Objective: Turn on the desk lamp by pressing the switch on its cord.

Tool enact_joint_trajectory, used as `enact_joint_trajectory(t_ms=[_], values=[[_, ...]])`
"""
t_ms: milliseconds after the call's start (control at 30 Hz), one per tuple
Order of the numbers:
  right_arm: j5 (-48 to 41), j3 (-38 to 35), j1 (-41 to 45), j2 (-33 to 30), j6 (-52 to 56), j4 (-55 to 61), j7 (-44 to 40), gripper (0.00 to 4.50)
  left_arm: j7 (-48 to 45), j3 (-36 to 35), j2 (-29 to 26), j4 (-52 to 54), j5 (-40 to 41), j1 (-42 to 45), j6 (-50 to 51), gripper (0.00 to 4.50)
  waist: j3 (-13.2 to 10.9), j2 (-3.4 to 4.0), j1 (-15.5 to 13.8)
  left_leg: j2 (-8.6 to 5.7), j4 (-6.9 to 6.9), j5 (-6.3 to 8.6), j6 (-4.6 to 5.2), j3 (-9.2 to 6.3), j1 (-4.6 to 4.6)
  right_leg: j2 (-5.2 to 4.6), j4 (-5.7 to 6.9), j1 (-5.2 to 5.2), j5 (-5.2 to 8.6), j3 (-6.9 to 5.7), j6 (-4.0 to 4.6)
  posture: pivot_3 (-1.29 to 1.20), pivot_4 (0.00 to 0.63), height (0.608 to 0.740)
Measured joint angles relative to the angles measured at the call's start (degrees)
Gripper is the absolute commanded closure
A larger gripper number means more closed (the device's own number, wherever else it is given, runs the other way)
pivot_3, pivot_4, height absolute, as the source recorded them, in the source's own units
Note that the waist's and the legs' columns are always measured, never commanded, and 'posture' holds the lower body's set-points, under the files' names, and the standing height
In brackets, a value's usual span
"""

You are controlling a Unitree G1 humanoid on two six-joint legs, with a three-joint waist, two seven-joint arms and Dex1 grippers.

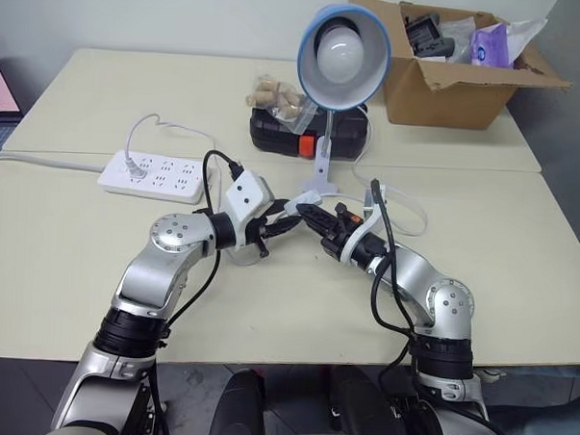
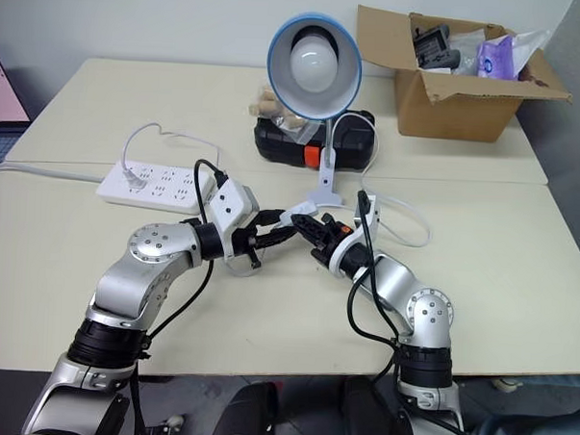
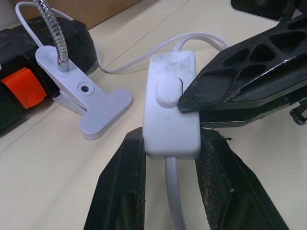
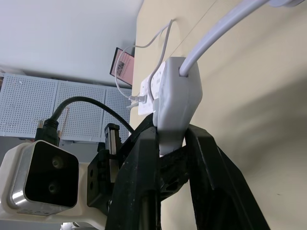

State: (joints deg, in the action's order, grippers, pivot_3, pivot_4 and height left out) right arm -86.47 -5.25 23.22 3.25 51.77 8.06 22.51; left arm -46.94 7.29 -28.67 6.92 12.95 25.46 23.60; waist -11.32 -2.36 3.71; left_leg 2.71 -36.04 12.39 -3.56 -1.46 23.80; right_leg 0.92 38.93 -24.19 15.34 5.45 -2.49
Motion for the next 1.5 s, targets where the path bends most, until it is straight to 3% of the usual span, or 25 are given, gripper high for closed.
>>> enact_joint_trajectory(t_ms=[133, 700, 800, 867, 967, 1367, 1433, 1500], values=[[0.01, -0.16, 0.01, -0.56, -0.10, 0.00, -0.71, 2.22, -0.05, 0.05, 0.00, 0.00, 0.06, 0.00, 0.00, 3.39, 0.00, 0.00, -0.06, 0.00, 0.00, 0.00, 0.00, 0.01, 0.02, 0.00, -0.03, -0.01, 0.00, 0.01, 0.00, 0.00, 0.150, 0.740], [2.08, -0.12, 0.40, -0.31, -1.20, -0.71, -2.31, 2.18, -1.09, 0.10, -0.08, 0.03, 0.21, 0.00, 0.12, 3.39, 0.00, 0.00, -0.07, 0.00, 0.00, 0.00, 0.00, 0.00, 0.01, 0.00, -0.01, 0.00, 0.00, 0.00, 0.00, 0.00, 0.150, 0.740], [2.21, -0.04, 0.45, -0.32, -1.19, -0.72, -2.47, 2.67, -1.17, 0.11, -0.08, 0.03, 0.21, 0.00, 0.12, 3.39, 0.00, 0.00, -0.07, 0.00, -0.01, 0.00, 0.00, 0.00, 0.01, 0.00, 0.00, 0.00, 0.00, -0.01, 0.00, 0.00, 0.150, 0.740], [2.54, 0.21, 0.44, -0.33, -1.17, -0.73, -2.58, 3.32, -1.20, 0.14, -0.08, 0.03, 0.20, -0.01, 0.11, 3.39, 0.00, 0.00, -0.07, 0.00, -0.01, 0.00, 0.00, 0.00, 0.01, 0.00, 0.00, 0.00, 0.00, 0.00, 0.00, 0.00, 0.150, 0.740], [2.65, 0.30, 0.45, -0.32, -1.16, -0.81, -3.08, 3.90, -1.22, 0.19, -0.12, 0.05, 0.19, -0.03, 0.11, 3.39, 0.00, 0.00, -0.07, 0.00, -0.01, 0.00, 0.00, 0.00, 0.01, 0.00, 0.00, 0.00, 0.00, -0.01, 0.00, 0.00, 0.150, 0.740], [4.51, 0.81, 0.45, -1.16, -0.81, -0.80, -5.16, 3.95, -1.23, 0.29, -0.23, 0.04, 0.01, -0.06, 0.11, 3.40, 0.00, 0.00, -0.10, 0.00, -0.01, 0.00, 0.00, 0.00, 0.01, 0.00, 0.00, 0.00, 0.00, -0.01, 0.00, 0.00, 0.150, 0.740], [4.71, 0.82, 0.45, -1.13, -0.86, -0.80, -5.35, 3.25, -1.23, 0.30, -0.24, 0.04, 0.01, -0.06, 0.12, 3.40, 0.00, 0.00, -0.10, 0.00, -0.01, 0.00, 0.00, 0.00, 0.01, 0.00, 0.00, 0.00, 0.00, -0.01, 0.00, 0.00, 0.150, 0.740], [4.95, 0.88, 0.42, -1.02, -0.92, -0.80, -5.48, 2.96, -1.27, 0.30, -0.28, 0.05, 0.04, -0.06, 0.12, 3.41, 0.00, 0.00, -0.11, 0.00, -0.01, 0.00, 0.00, 0.00, 0.01, 0.00, 0.00, 0.00, 0.00, 0.00, 0.00, 0.00, 0.150, 0.740]])
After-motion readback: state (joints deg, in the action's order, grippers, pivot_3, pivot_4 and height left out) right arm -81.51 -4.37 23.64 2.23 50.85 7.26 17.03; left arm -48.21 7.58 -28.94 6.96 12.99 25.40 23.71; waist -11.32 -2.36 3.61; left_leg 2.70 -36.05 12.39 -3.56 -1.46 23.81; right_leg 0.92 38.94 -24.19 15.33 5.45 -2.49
